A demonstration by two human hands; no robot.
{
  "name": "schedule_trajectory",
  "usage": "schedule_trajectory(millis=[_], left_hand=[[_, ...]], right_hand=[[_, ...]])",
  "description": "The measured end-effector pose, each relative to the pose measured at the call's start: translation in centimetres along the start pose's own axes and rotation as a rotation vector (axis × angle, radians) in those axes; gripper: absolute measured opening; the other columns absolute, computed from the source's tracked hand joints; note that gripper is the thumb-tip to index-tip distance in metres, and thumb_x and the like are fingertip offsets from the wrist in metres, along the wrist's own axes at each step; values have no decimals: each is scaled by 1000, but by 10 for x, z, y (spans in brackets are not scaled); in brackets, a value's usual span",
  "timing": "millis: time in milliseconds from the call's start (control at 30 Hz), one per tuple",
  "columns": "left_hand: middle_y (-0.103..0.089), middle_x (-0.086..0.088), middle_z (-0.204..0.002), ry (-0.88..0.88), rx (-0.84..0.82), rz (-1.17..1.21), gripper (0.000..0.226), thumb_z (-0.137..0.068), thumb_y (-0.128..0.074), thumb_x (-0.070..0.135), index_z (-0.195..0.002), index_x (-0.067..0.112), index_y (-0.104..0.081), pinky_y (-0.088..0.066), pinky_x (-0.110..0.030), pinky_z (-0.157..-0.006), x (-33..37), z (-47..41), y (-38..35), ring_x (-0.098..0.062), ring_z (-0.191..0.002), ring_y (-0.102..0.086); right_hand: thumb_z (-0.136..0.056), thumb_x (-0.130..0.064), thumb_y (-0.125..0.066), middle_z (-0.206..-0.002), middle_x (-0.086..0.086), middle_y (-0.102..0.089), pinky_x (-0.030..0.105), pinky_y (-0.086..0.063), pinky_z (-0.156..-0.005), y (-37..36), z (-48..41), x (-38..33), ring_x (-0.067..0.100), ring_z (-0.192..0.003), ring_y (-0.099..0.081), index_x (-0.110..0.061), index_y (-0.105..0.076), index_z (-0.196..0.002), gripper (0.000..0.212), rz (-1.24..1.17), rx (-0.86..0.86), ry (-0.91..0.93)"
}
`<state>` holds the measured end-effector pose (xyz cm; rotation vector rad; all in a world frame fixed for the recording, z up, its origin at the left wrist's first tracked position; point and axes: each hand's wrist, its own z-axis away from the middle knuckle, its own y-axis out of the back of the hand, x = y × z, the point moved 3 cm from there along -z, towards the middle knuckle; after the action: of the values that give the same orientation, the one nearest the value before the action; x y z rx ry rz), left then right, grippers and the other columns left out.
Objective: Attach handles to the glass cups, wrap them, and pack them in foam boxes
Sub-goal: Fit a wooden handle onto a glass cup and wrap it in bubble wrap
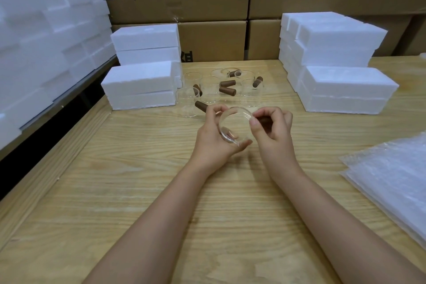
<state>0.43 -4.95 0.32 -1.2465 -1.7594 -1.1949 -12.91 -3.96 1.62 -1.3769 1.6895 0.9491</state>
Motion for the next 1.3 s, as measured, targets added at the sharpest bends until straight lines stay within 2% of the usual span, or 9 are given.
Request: schedule_trajectory(millis=[100, 267, 433, 600, 733, 900, 1067, 1167, 1300], left_hand=[[-62, 27, -112, 9, 0, 56, 68, -66, -87, 19, -108, 34, -37, -52, -22, -70, -1, 0, 1, -6, -65, -61], [-62, 16, -115, 2, -5, 90, 64, -69, -85, 14, -107, 35, -38, -46, -12, -65, -2, 0, 3, 2, -63, -59], [-61, 4, -123, 65, -48, 228, 67, -68, -85, 6, -112, 28, -39, -52, -29, -71, -7, -2, 1, -13, -71, -62], [-63, 1, -118, 60, -47, 261, 71, -65, -87, 13, -115, 36, -42, -56, -32, -71, 1, 0, 1, -8, -66, -60], [-57, 4, -129, 27, -57, 211, 105, -58, -85, 32, -137, 49, -18, -53, -25, -83, 5, 3, 2, -17, -88, -65], [-41, 20, -132, -69, -43, 112, 124, -63, -90, 22, -132, 68, 2, -54, -26, -84, 6, 3, 1, -8, -102, -63], [-38, 30, -130, -129, 4, 99, 107, -68, -87, 16, -135, 64, -18, -55, -21, -68, 10, 2, -1, -11, -100, -62], [-46, 32, -127, -148, 8, 76, 83, -68, -87, 16, -129, 49, -42, -54, -26, -77, 9, 2, -1, -12, -111, -57], [-51, 23, -118, -131, 5, 80, 76, -67, -87, 11, -118, 50, -45, -47, -11, -61, 9, 2, -1, -13, -90, -55]], right_hand=[[-84, -3, -66, -107, -8, -33, 16, -43, -86, 0, 1, -2, 0, -89, -51, -21, -50, -104, 32, 13, -78, 27], [-70, -22, -67, -112, -4, -34, 14, -41, -85, 0, 4, -4, 0, -95, -51, -24, -45, -107, 42, 47, -122, 72], [-88, -6, -59, -97, 3, -56, 20, -47, -79, 9, -3, -2, 6, -84, -57, -24, -52, -102, 23, -175, -40, 35], [-93, 1, -53, -79, -3, -62, 19, -50, -67, 16, -9, 1, 7, -68, -61, -22, -57, -94, 23, -227, 37, 20], [-95, -5, -53, -78, -4, -64, 20, -48, -59, 17, -12, 4, 8, -60, -56, -20, -56, -91, 15, -288, 105, -25], [-97, -17, -52, -75, 0, -66, 19, -42, -50, 18, -15, 11, 6, -52, -49, -17, -57, -85, 13, -344, 170, -172], [-96, -29, -54, -49, -11, -53, 14, -34, -40, 13, -13, 18, 2, -40, -40, -13, -59, -78, 24, -311, 172, -307], [-96, -32, -53, -46, -12, -49, 15, -33, -41, 11, -12, 22, 3, -38, -38, -11, -60, -79, 28, -228, 166, -337], [-95, -35, -53, -58, -8, -56, 24, -36, -53, 11, -10, 22, 6, -46, -42, -14, -61, -79, 28, -105, 182, -326]])
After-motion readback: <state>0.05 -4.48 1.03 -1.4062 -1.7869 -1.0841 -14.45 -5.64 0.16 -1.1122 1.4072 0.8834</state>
